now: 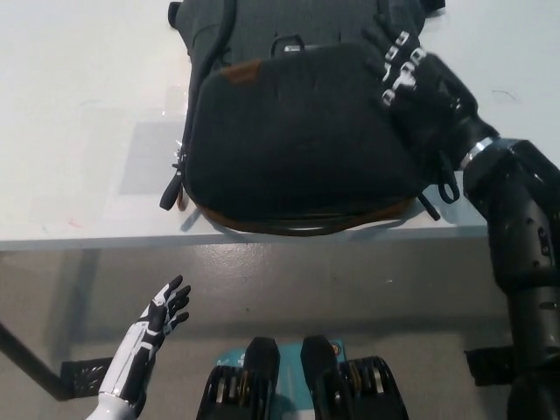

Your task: A bag is kept in the middle of the table with its flap loosely closed and the robot uses its right hand to adjust it and opens it

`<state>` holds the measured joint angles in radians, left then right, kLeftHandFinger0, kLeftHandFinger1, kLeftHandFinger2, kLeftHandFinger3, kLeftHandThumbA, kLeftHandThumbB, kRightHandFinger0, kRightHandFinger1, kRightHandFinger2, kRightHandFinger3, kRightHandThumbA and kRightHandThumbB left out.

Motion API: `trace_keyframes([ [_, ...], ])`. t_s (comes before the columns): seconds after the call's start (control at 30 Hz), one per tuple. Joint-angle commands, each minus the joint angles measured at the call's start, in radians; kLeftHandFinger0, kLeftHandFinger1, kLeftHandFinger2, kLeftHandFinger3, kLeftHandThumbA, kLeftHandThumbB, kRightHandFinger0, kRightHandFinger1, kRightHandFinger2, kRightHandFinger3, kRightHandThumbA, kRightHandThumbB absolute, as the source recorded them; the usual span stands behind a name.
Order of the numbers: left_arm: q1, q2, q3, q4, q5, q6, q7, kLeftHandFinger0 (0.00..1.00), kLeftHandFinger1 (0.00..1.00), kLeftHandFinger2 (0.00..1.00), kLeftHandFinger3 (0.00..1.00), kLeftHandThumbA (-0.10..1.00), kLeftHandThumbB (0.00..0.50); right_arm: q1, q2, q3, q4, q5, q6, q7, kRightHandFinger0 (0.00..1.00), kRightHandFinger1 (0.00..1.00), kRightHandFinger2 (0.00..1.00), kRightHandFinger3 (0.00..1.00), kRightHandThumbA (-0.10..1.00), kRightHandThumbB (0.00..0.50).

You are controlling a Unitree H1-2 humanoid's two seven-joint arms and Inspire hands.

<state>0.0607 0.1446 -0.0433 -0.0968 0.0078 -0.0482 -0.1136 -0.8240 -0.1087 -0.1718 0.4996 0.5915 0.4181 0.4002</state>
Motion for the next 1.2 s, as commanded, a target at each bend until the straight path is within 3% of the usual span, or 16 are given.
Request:
trace_keyframes([
  [0.0, -0.019, 0.016, 0.002, -0.018, -0.003, -0.02, -0.014, 1.0, 1.0, 1.0, 1.0, 1.0, 0.135, 0.012, -0.04, 0.084, -0.045, -0.032, 0.021, 0.119, 1.0, 1.0, 1.0, 1.0, 1.0, 0.445],
  [0.07, -0.019, 0.016, 0.001, -0.016, -0.002, -0.024, -0.014, 1.0, 1.0, 1.0, 1.0, 1.0, 0.136, 0.017, -0.071, 0.137, -0.047, -0.076, -0.004, 0.139, 1.0, 1.0, 1.0, 1.0, 1.0, 0.436],
  [0.1, -0.026, 0.017, 0.001, -0.015, 0.0, -0.024, -0.014, 1.0, 1.0, 1.0, 1.0, 1.0, 0.137, 0.014, -0.094, 0.173, -0.043, -0.113, -0.028, 0.152, 0.84, 1.0, 1.0, 1.0, 0.95, 0.403],
  [0.13, -0.032, 0.019, 0.001, -0.014, 0.001, -0.022, -0.015, 1.0, 1.0, 1.0, 1.0, 1.0, 0.142, 0.01, -0.108, 0.192, -0.041, -0.12, -0.015, 0.146, 0.64, 0.78, 0.88, 0.99, 0.73, 0.382],
  [0.17, -0.035, 0.02, 0.0, -0.014, 0.001, -0.021, -0.016, 1.0, 1.0, 1.0, 1.0, 1.0, 0.142, 0.009, -0.112, 0.197, -0.041, -0.115, -0.015, 0.144, 0.61, 0.75, 0.85, 0.95, 0.7, 0.383],
  [0.2, -0.038, 0.022, -0.001, -0.012, 0.009, -0.023, -0.014, 1.0, 1.0, 1.0, 1.0, 1.0, 0.141, 0.014, -0.114, 0.219, -0.058, -0.178, -0.039, 0.078, 0.09, 0.24, 0.38, 0.45, 0.13, 0.282],
  [0.23, -0.041, 0.025, -0.002, -0.01, 0.014, -0.025, -0.013, 1.0, 1.0, 1.0, 1.0, 1.0, 0.147, 0.025, -0.125, 0.277, -0.098, -0.317, -0.101, -0.03, 0.0, 0.12, 0.34, 0.36, -0.07, 0.279],
  [0.27, -0.043, 0.025, -0.002, -0.01, 0.013, -0.023, -0.014, 1.0, 1.0, 1.0, 1.0, 1.0, 0.147, 0.034, -0.135, 0.325, -0.129, -0.425, -0.151, -0.099, 0.0, 0.17, 0.44, 0.41, -0.09, 0.268],
  [0.3, -0.047, 0.025, -0.002, -0.009, 0.013, -0.023, -0.014, 1.0, 1.0, 1.0, 1.0, 1.0, 0.147, 0.042, -0.149, 0.361, -0.158, -0.491, -0.156, -0.133, 0.0, 0.28, 0.6, 0.52, -0.1, 0.188],
  [0.33, -0.048, 0.029, -0.003, -0.012, 0.007, -0.02, -0.02, 1.0, 1.0, 1.0, 1.0, 1.0, 0.143, 0.063, -0.143, 0.36, -0.201, -0.498, -0.132, -0.156, 0.01, 0.39, 0.75, 0.7, -0.1, 0.13],
  [0.4, -0.054, 0.032, -0.005, -0.007, 0.007, -0.029, -0.024, 1.0, 1.0, 1.0, 1.0, 1.0, 0.136, 0.108, -0.146, 0.37, -0.254, -0.545, -0.201, -0.177, 0.07, 0.51, 0.76, 0.74, -0.1, 0.105],
  [0.47, -0.063, 0.035, -0.005, -0.004, 0.013, -0.035, -0.022, 1.0, 1.0, 1.0, 1.0, 1.0, 0.125, 0.139, -0.14, 0.364, -0.281, -0.56, -0.255, -0.193, 0.08, 0.52, 0.76, 0.74, -0.1, 0.094],
  [0.57, -0.063, 0.036, -0.006, -0.005, 0.011, -0.034, -0.025, 1.0, 1.0, 1.0, 1.0, 1.0, 0.108, 0.18, -0.137, 0.359, -0.329, -0.578, -0.254, -0.214, 0.11, 0.55, 0.78, 0.79, -0.1, 0.087],
  [0.77, -0.086, 0.043, -0.005, 0.002, -0.006, -0.029, -0.036, 1.0, 1.0, 1.0, 1.0, 1.0, 0.107, 0.253, -0.153, 0.337, -0.412, -0.579, -0.248, -0.212, 0.12, 0.54, 0.75, 0.76, -0.1, 0.079],
  [1.0, -0.092, 0.046, -0.008, 0.004, 0.0, -0.021, -0.038, 1.0, 1.0, 1.0, 1.0, 1.0, 0.049, 0.336, -0.16, 0.315, -0.49, -0.588, -0.264, -0.2, 0.12, 0.54, 0.75, 0.77, -0.1, 0.089],
  [1.17, -0.101, 0.046, -0.006, 0.006, -0.006, -0.011, -0.042, 1.0, 1.0, 1.0, 1.0, 1.0, 0.059, 0.422, -0.156, 0.349, -0.528, -0.752, -0.448, -0.277, 0.14, 0.54, 0.82, 0.81, -0.1, 0.111],
])
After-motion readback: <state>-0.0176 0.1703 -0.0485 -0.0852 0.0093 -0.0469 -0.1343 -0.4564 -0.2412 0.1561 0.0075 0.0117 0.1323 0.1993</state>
